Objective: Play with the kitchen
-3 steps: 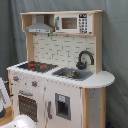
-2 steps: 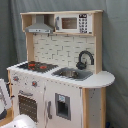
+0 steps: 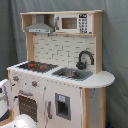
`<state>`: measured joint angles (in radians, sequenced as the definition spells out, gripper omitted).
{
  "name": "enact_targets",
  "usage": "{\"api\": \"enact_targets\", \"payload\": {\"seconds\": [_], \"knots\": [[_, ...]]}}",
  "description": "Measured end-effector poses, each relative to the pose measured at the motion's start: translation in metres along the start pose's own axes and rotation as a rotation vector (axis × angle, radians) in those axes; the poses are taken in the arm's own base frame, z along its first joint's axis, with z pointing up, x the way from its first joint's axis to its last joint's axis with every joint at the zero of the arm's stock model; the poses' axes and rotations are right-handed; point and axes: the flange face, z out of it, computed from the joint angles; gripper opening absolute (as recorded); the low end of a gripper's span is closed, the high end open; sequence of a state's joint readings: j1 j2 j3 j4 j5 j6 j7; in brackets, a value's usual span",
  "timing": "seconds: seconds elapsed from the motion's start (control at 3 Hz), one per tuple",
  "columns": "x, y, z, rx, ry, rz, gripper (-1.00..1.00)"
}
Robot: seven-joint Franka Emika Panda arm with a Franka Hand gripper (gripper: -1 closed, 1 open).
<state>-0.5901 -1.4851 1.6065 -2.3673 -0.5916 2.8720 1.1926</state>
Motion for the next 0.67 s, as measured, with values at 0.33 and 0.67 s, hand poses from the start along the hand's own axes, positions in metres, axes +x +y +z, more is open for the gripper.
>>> {"api": "enact_targets", "payload": {"seconds": [0.33,0.67], "knots": [[-0.009,0.003,0.011,-0.008,-0.021,0.095,1.00],[-0.021,-0.004,0.019,0.000,-0.042,0.170,1.00]]}}
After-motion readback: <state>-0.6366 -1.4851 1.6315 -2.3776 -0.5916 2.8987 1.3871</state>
